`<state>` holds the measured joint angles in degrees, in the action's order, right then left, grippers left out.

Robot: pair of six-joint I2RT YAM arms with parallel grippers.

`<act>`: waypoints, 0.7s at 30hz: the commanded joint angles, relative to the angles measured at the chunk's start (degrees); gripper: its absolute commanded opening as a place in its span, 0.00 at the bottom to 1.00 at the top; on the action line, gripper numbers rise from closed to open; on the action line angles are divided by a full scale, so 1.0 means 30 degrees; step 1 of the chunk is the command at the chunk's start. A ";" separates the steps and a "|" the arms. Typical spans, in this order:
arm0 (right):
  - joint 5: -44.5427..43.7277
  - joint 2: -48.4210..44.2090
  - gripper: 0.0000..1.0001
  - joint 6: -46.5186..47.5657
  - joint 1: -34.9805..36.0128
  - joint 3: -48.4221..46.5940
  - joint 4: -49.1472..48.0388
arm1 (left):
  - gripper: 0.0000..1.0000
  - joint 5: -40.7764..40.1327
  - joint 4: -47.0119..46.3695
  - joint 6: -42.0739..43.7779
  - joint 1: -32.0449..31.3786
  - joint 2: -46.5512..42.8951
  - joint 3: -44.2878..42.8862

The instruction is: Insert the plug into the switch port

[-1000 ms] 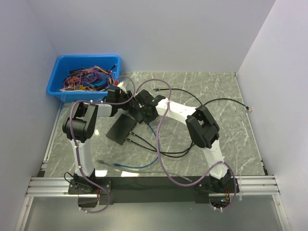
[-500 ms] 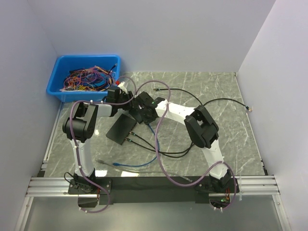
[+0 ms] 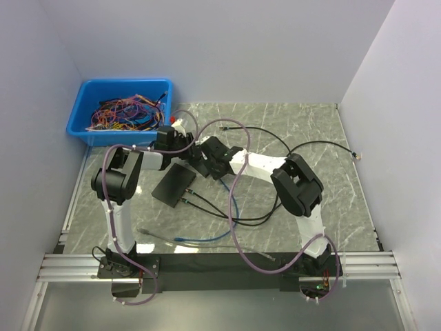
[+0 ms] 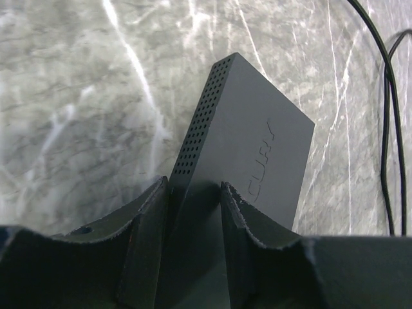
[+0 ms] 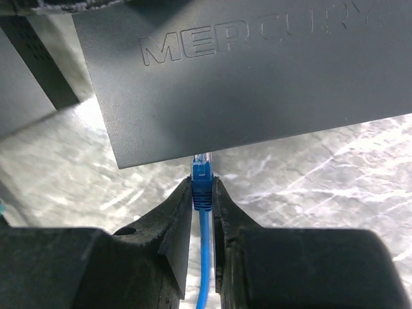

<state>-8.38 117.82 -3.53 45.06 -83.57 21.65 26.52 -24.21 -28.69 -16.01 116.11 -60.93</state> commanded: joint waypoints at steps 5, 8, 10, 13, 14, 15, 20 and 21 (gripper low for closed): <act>-0.1103 -0.2300 0.00 0.3899 -0.0370 0.0844 -0.6248 | 0.41 0.1881 0.2063 0.1183 -0.2425 -0.0442 0.0972; -0.0547 -0.2301 0.00 0.4165 -0.0868 0.1225 -0.6658 | 0.41 0.2145 0.1624 0.1213 -0.2544 -0.0764 0.1615; -0.0022 -0.2447 0.00 0.4165 -0.1334 0.1662 -0.7185 | 0.41 0.2525 0.1302 0.1125 -0.2602 -0.0882 0.1938; 0.0595 -0.2826 0.00 0.4194 -0.1776 0.2481 -0.8356 | 0.41 0.3169 0.0544 0.0832 -0.2778 -0.1496 0.2904; 0.1090 -0.2915 0.00 0.4252 -0.2067 0.2689 -0.8649 | 0.41 0.3316 0.0453 0.0774 -0.3011 -0.1759 0.3312; 0.1356 -0.3003 0.00 0.4282 -0.2186 0.2894 -0.9203 | 0.41 0.3433 0.0394 0.0860 -0.3158 -0.1878 0.3462; 0.3635 -0.3297 0.00 0.4750 -0.2422 0.3219 -1.0233 | 0.41 0.4136 0.1181 0.1475 -0.4417 -0.1617 0.3230; 0.3934 -0.3326 0.00 0.4925 -0.2364 0.3160 -1.0292 | 0.41 0.4224 0.1300 0.1679 -0.4593 -0.1528 0.3113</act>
<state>0.05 110.96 10.46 38.59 -71.64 13.13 23.73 -29.76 -23.49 -21.39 111.33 -52.99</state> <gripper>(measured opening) 0.215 0.421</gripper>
